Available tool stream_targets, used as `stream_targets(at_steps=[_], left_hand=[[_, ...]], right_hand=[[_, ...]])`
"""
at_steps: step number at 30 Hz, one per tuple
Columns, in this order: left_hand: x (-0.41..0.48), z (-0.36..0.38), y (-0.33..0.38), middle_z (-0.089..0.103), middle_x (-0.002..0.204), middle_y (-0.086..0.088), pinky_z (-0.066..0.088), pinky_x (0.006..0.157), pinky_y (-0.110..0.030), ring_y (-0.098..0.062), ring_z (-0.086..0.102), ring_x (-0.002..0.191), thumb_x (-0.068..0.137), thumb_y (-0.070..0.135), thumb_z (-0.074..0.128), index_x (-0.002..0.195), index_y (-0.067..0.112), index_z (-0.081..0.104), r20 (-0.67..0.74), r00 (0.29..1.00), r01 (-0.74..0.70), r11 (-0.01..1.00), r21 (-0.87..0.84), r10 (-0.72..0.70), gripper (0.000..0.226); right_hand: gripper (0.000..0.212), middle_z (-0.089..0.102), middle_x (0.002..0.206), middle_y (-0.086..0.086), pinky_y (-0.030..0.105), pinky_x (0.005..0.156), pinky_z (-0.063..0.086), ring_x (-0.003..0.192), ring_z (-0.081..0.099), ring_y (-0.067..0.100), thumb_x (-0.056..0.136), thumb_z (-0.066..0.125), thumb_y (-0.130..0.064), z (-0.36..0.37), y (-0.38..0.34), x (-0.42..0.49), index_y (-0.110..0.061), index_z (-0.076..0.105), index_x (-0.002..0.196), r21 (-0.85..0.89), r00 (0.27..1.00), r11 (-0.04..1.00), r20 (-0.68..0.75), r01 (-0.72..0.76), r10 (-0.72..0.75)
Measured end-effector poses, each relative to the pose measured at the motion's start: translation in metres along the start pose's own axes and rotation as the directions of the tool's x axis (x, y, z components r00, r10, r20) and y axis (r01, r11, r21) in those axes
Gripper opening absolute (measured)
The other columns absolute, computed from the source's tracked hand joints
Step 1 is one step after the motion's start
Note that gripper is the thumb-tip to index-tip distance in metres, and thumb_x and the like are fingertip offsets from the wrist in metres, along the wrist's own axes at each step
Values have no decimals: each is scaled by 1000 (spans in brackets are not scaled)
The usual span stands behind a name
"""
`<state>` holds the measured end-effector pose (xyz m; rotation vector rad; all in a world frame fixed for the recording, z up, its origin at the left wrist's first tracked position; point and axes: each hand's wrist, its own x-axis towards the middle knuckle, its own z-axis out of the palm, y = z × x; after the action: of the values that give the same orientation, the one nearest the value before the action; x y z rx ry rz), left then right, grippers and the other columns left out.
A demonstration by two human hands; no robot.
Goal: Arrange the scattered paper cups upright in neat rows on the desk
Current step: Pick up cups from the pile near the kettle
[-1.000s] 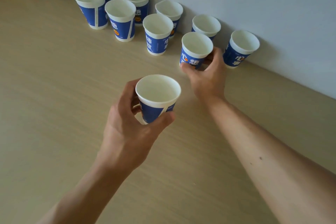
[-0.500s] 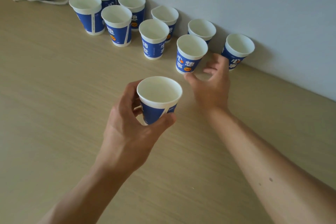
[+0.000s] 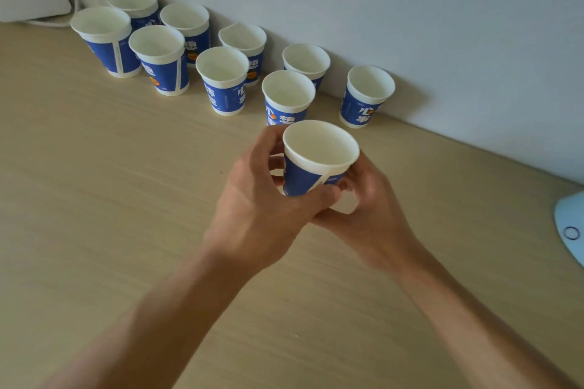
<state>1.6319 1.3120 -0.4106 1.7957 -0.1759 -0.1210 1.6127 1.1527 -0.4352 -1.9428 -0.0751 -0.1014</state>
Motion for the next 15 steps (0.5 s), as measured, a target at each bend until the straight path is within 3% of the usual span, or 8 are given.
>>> stream_targets(at_steps=[2,5,8,11,15], left_hand=[[0,7,2,70,114,20,57,93,-34,-1,65,110,59,42,83,123,38,59,18,1000,-4,1000,16,3,68],[-3,10,1,65,122,21,52,93,-23,6,61,113,57,53,82,131,42,53,-11,1000,29,999,31,-29,80],[-10,11,-4,66,120,20,53,92,-23,7,63,108,59,51,81,129,38,57,-47,996,73,997,10,-73,75],[-18,10,-8,68,118,19,56,93,-29,6,64,107,61,48,80,124,36,60,-59,992,113,993,-13,-114,68],[-23,7,-11,68,118,19,57,93,-31,5,65,107,64,47,78,122,37,61,-59,989,131,991,-25,-133,61]], right_hand=[[72,71,119,-14,45,91,53,112,67,15,67,82,-32,-6,3,1,-30,56,134,-5,999,1000,-45,4,-4],[69,71,111,-18,25,82,50,103,67,9,66,81,-36,-14,11,5,-33,56,130,-22,984,999,-174,-31,26],[62,72,106,-14,11,75,46,97,66,4,69,84,-19,-22,23,18,-29,60,125,-14,949,995,-302,-99,90],[58,73,108,-8,17,80,51,99,68,8,72,84,-7,-26,33,32,-20,61,124,-5,936,992,-331,-128,119],[53,72,106,-9,20,83,53,98,68,6,71,84,-10,-23,40,45,-19,62,118,-49,913,984,-383,-170,138]])
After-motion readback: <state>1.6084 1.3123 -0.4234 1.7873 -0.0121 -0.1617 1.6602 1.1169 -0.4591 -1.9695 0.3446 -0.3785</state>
